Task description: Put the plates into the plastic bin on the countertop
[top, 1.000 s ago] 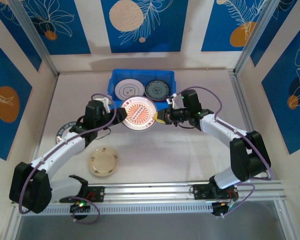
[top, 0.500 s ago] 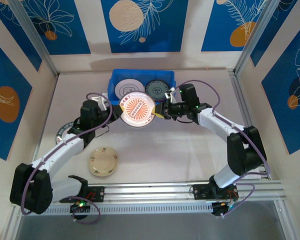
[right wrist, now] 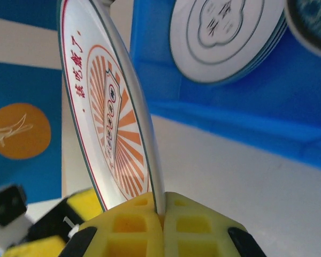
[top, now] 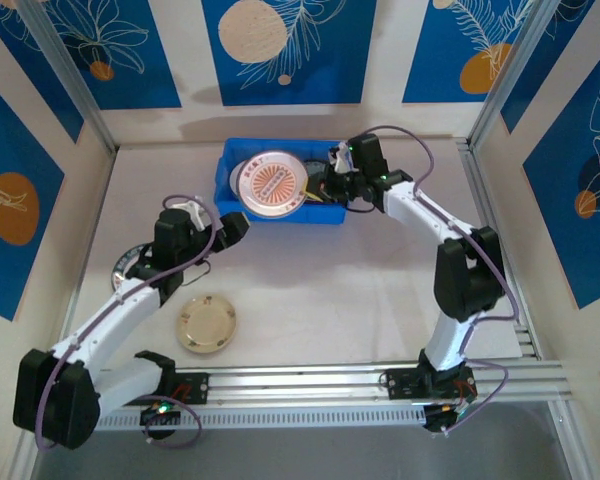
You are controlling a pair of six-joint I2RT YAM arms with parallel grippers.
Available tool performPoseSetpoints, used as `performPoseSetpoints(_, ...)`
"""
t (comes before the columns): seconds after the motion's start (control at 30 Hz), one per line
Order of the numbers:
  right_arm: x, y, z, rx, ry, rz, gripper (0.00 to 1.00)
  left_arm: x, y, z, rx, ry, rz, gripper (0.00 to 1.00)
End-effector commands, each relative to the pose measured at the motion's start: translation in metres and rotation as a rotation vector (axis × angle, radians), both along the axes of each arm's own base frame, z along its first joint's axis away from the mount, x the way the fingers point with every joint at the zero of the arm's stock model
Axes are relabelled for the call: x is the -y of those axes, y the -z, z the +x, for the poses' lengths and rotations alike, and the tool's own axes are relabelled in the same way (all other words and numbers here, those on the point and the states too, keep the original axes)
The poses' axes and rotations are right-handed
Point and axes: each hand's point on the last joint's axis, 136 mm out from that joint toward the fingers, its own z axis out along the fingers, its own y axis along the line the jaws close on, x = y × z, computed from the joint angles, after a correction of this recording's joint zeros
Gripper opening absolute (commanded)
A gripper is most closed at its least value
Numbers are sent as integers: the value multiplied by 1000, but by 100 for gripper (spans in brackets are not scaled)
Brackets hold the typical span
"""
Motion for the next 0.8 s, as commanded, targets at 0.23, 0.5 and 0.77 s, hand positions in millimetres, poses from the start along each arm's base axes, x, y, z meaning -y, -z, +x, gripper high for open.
performPoseSetpoints(0.23,-19,32,80,-61,26,-95,0,-30,11,-11,6,-50,52,100)
performPoseSetpoints(0.5,-40,66,115,-131,33,-80,0,-36,18,-9,-6,-62,43,100)
performPoseSetpoints(0.77,-57,89,127,-151,34,-69,0,-41,25,-5,-24,-76,47,100)
